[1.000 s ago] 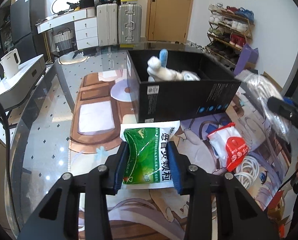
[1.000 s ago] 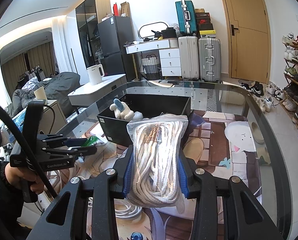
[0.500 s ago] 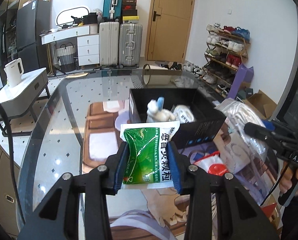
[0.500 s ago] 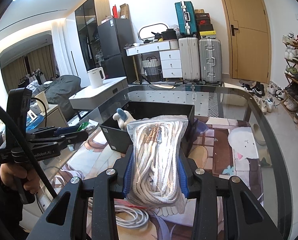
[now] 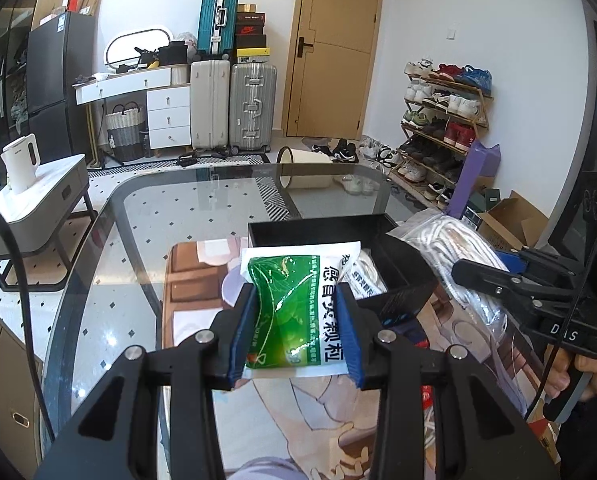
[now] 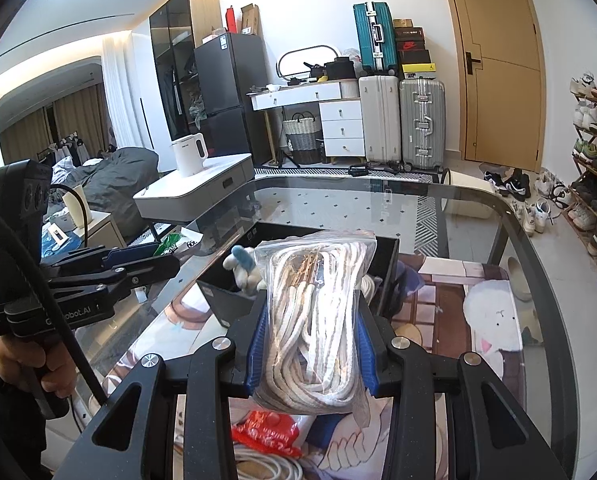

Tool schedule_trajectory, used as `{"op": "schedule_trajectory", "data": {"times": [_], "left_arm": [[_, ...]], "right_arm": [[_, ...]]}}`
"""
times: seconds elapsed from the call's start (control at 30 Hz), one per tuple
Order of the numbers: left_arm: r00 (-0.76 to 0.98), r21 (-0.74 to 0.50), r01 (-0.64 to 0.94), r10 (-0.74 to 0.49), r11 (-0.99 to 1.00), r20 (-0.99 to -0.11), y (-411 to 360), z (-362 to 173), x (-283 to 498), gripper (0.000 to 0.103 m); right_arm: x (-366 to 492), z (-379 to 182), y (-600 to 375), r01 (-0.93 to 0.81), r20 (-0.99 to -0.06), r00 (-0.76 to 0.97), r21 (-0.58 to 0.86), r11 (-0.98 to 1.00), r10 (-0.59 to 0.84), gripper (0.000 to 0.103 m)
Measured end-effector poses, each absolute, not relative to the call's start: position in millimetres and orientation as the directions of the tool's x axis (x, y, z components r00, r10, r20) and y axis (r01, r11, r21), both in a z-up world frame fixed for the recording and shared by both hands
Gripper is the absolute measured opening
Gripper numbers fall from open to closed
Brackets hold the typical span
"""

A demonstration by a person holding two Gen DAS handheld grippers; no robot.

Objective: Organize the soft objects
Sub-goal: 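Carry the green packet and rope bag over the black box with both grippers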

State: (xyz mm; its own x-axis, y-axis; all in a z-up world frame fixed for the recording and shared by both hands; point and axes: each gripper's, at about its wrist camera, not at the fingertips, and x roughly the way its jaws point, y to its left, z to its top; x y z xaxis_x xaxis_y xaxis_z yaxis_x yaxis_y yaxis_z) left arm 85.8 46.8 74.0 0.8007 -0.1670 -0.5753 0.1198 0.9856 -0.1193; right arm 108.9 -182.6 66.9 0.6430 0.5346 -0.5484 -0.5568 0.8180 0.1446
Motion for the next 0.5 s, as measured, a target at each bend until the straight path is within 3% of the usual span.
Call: {"op": "schedule_trajectory", "data": {"times": [0.5], "left_arm": [[0.792, -0.111, 0.138, -0.176, 0.984, -0.584, 36.4, 72.8, 128.5, 0.038]], "right_arm": [[148.4, 66.1, -163.3, -0.559, -0.594, 0.612, 0.143, 0.817, 0.522, 0.038]]}}
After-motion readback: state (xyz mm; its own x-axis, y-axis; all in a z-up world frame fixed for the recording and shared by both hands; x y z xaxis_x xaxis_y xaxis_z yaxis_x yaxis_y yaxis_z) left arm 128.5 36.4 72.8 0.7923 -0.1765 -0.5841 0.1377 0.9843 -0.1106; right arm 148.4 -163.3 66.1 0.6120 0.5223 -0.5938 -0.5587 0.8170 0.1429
